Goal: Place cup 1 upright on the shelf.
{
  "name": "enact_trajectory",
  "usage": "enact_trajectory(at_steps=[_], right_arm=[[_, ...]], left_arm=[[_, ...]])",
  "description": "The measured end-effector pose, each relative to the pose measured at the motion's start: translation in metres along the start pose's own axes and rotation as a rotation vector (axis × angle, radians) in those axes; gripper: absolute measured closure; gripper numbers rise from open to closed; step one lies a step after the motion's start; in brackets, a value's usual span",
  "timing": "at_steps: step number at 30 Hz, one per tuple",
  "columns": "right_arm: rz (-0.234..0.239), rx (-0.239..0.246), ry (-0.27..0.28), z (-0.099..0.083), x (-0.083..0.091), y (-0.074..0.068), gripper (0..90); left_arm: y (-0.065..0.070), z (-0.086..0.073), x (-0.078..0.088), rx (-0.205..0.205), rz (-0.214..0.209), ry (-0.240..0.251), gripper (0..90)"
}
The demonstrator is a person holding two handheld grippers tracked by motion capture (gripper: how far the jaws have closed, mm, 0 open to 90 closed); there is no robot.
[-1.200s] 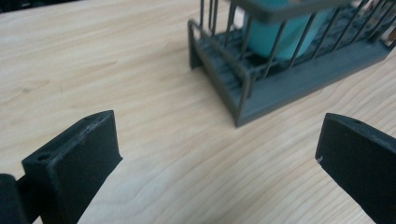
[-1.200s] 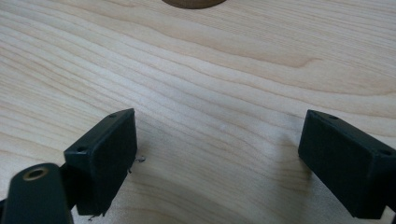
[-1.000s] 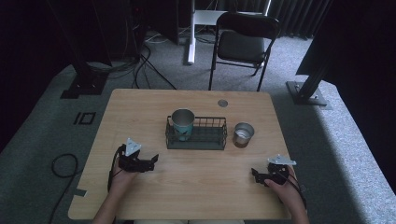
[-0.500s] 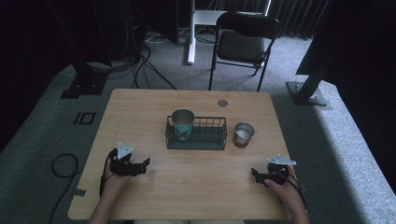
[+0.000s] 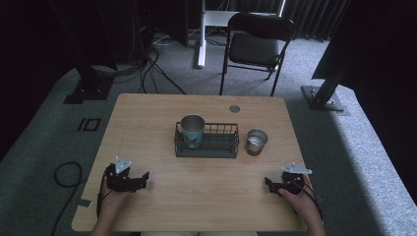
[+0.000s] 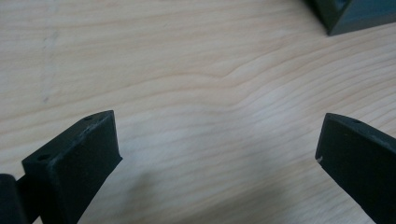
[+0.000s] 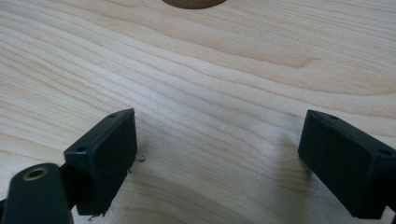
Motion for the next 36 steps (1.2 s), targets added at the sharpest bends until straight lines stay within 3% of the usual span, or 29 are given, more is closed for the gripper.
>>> enact_trajectory(at_steps=[6, 21, 36], right_arm=[[0.000, 0.000, 0.000, 0.000, 0.000, 0.000, 11.2], [0.000, 0.000, 0.000, 0.000, 0.000, 0.000, 11.2], [0.000, 0.000, 0.000, 0.000, 0.000, 0.000, 11.2]], left_arm=[[-0.005, -0.009, 0.006, 0.041, 0.048, -0.021, 0.3], [-0.018, -0.024, 0.010, 0.097, 0.161, -0.075, 0.3], [-0.021, -0.026, 0.009, 0.130, 0.147, -0.105, 0.3]])
Point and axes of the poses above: each handheld gripper's, and its own axes: x roughly backward along the jaws, z roughly out of its top, y roughly to its right, the point moved 5 cm from there along -x, roughly forward along the jaws, and after that the axes turned 1 degree about y, right-handed, at the moved point
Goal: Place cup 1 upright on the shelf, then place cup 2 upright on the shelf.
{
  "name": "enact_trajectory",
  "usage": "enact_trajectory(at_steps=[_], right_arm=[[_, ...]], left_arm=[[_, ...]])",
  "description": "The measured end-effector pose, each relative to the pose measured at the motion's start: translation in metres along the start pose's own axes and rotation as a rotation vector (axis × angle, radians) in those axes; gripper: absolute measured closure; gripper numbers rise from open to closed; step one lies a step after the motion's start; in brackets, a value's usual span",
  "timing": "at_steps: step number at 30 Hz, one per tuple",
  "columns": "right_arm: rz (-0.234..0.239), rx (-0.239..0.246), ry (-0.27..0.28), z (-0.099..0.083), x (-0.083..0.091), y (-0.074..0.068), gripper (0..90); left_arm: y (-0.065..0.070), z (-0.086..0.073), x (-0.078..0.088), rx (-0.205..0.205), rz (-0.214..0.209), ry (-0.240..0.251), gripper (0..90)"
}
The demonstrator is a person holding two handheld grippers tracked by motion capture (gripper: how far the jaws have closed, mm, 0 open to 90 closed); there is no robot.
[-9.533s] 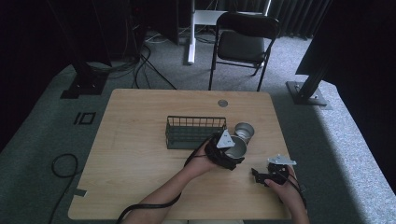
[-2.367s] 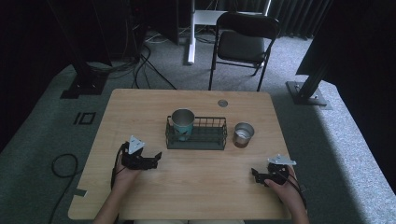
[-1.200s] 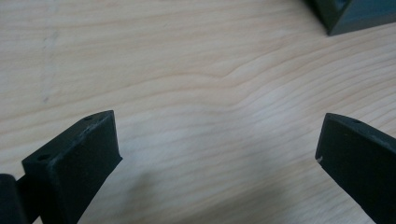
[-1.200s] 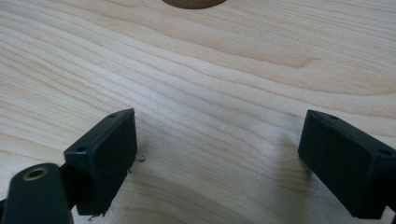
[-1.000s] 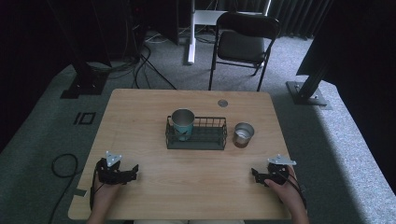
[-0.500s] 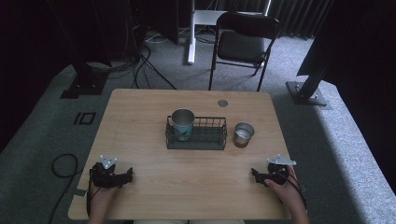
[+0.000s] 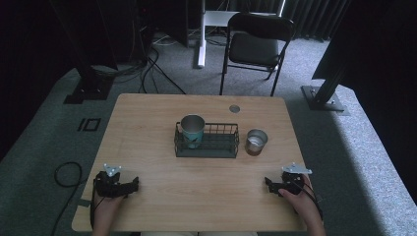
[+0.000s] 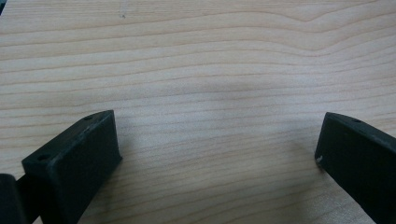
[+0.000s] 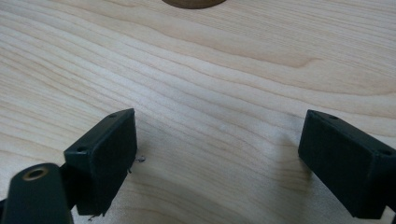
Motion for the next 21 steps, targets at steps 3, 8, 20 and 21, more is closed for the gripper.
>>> enact_trajectory(at_steps=[3, 8, 20, 21], right_arm=[[0.001, 0.000, 0.000, 0.0000, 0.0000, 0.0001, 11.3], [0.000, 0.000, -0.001, 0.0001, 0.0001, 0.0001, 11.3], [-0.017, -0.014, -0.001, 0.0014, -0.0014, -0.0009, 11.2], [-0.018, -0.013, -0.001, 0.0016, -0.0015, -0.0010, 11.3]], left_arm=[[-0.0002, -0.0003, 0.0003, -0.005, -0.004, 0.000, 0.3], [-0.0008, -0.0012, 0.0011, -0.007, -0.005, 0.000, 0.3], [-0.0014, -0.0004, 0.0003, -0.022, -0.022, 0.001, 0.3], [-0.0014, -0.0004, 0.0002, -0.022, -0.022, 0.001, 0.3]])
Point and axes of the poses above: each handheld gripper's, and its own axes: x roughly backward along the jaws, z roughly out of its top, y roughly to its right, the point moved 5 cm from there along -x, roughly forward along the jaws, and after that the axes turned 1 degree about y, right-handed, at the moved point
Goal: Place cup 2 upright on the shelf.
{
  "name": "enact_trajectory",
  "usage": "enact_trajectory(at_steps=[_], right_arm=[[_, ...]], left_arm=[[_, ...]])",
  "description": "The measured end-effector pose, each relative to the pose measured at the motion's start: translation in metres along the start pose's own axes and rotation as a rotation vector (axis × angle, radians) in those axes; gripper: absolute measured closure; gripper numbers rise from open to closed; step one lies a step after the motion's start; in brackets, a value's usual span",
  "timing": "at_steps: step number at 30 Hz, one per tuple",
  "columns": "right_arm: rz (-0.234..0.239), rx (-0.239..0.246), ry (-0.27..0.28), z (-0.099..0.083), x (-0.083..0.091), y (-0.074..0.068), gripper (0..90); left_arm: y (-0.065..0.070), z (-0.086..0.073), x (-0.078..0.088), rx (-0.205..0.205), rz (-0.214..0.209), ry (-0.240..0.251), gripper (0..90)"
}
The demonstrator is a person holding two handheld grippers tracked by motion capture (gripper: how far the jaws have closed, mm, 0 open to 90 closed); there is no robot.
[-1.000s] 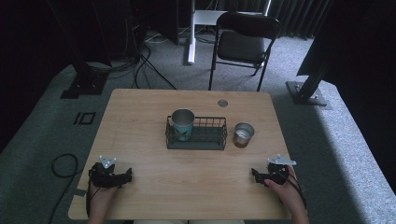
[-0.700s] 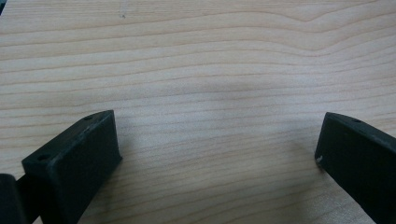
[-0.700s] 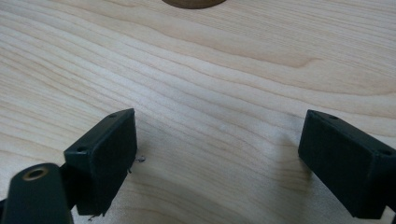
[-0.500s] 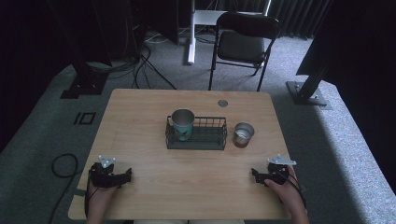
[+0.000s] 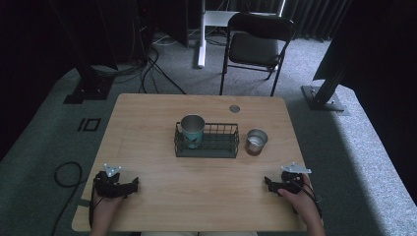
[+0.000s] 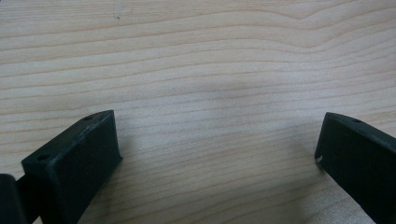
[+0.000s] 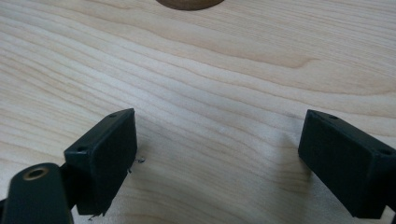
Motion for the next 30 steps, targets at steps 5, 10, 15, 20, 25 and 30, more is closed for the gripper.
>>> enact_trajectory(at_steps=[5, 10, 15, 20, 25, 30], right_arm=[[0.004, 0.005, 0.003, 0.001, -0.001, -0.002, 13.5], [0.007, 0.001, 0.022, 0.006, -0.004, -0.005, 13.5], [0.014, 0.004, 0.039, 0.014, -0.006, -0.008, 13.5], [0.019, 0.001, 0.065, 0.025, -0.007, -0.009, 13.5], [0.023, -0.006, 0.080, 0.033, -0.010, -0.010, 13.8], [0.026, -0.015, 0.093, 0.040, -0.013, -0.009, 14.0]], left_arm=[[0.000, 0.000, 0.000, 0.000, 0.000, 0.000, 0.3], [-0.001, 0.000, 0.000, -0.009, -0.009, -0.001, 0.3], [-0.001, 0.000, 0.000, -0.009, -0.009, -0.001, 0.3], [-0.001, 0.000, 0.000, -0.010, -0.009, -0.002, 0.3], [-0.001, 0.000, 0.000, -0.009, -0.009, -0.001, 0.3], [-0.001, 0.000, 0.000, -0.011, -0.010, -0.002, 0.3]])
Point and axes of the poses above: each handheld gripper's, and its own axes: x roughly backward along the jaws, z roughly out of its top, y roughly to its right, the point moved 5 cm from there along -x, roughly forward along the jaws, and after that the axes turned 1 degree about y, right-handed, at the moved point
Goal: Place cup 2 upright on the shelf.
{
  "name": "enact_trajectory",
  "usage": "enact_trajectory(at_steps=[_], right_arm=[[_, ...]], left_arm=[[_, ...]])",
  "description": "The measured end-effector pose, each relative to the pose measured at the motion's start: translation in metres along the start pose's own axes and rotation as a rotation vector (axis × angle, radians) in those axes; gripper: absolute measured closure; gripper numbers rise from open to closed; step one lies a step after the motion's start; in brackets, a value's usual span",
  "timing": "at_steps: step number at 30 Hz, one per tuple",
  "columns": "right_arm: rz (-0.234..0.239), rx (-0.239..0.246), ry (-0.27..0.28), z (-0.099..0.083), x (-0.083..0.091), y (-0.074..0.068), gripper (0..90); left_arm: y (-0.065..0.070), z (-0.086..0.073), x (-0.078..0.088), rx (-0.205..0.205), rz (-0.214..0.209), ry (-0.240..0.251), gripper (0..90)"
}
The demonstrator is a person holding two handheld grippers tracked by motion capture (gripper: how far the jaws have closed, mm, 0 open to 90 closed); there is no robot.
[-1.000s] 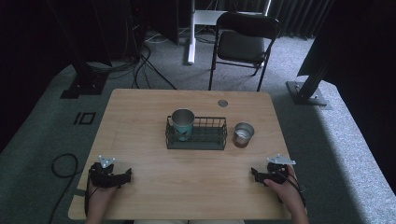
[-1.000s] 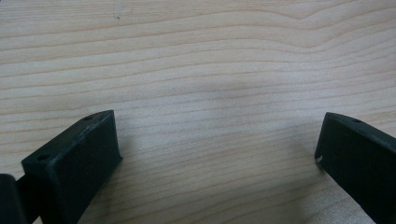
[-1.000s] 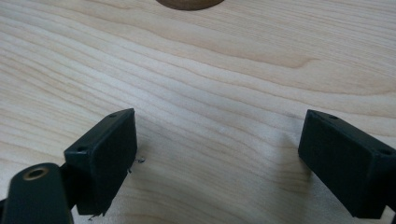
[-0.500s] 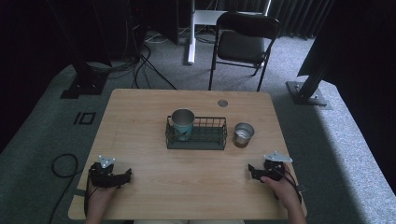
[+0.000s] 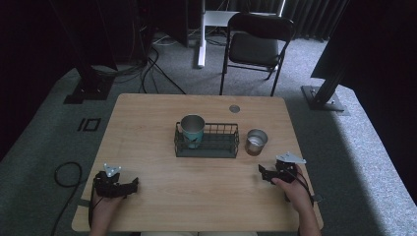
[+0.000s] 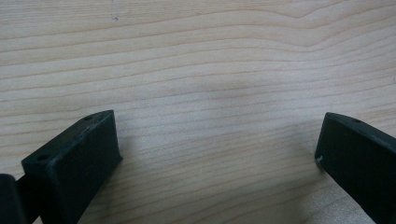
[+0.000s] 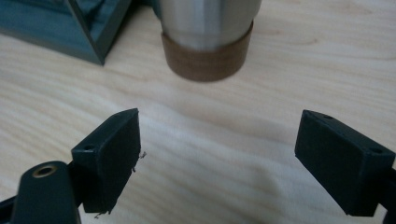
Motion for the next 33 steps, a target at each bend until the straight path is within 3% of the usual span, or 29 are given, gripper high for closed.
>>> enact_trajectory(at_steps=[8, 19, 33], right_arm=[[0.013, -0.013, 0.051, 0.011, -0.008, 0.000, 14.0], [0.017, -0.004, 0.082, 0.024, -0.017, -0.003, 14.0], [0.014, -0.032, 0.137, 0.038, -0.028, -0.003, 14.4]], left_arm=[[0.000, 0.000, 0.000, 0.000, 0.000, 0.000, 0.3], [0.000, 0.000, 0.000, 0.000, 0.000, 0.000, 0.3], [0.000, 0.000, 0.000, 0.000, 0.000, 0.001, 0.3]])
Point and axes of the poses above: each handheld gripper's, and its own axes: x roughly backward along the jaws, z roughly out of its top, y roughly to its right, the point moved 5 cm from there along -x, roughly forward along the jaws, and after that the axes turned 1 degree about y, right-handed, at the moved point
